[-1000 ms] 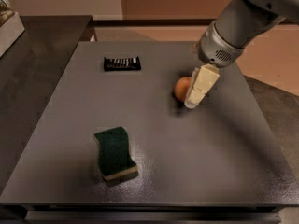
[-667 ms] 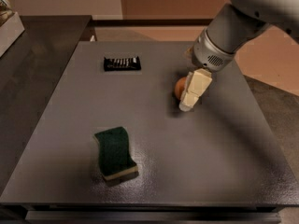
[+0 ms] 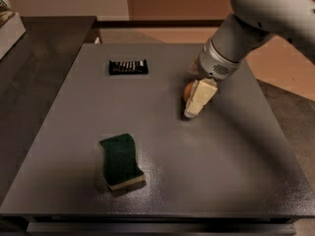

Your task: Move orange near sponge

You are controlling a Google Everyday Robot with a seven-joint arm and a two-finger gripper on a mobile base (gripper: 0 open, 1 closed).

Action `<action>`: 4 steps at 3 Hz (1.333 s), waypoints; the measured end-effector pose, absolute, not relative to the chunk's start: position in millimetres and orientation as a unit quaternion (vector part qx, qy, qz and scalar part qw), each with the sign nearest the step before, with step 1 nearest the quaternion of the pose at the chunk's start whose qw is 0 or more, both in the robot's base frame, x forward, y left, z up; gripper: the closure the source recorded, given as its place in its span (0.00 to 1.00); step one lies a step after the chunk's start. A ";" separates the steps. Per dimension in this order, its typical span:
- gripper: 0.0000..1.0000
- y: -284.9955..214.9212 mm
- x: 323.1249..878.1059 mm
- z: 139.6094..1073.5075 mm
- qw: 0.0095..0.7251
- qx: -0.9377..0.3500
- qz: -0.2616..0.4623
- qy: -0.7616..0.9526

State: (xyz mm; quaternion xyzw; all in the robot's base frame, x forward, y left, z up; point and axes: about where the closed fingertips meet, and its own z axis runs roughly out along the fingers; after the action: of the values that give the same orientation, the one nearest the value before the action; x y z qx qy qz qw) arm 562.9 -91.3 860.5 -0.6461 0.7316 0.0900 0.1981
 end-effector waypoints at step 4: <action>1.00 -70.3 526.6 903.6 0.227 -0.671 0.129 0.694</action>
Offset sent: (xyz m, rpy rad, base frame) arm -0.0032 -0.0152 0.0187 0.0180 -0.0264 0.0075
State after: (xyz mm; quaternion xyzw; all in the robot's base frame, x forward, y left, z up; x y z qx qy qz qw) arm 526.6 -70.3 903.6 -0.6711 0.6938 0.1295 0.2268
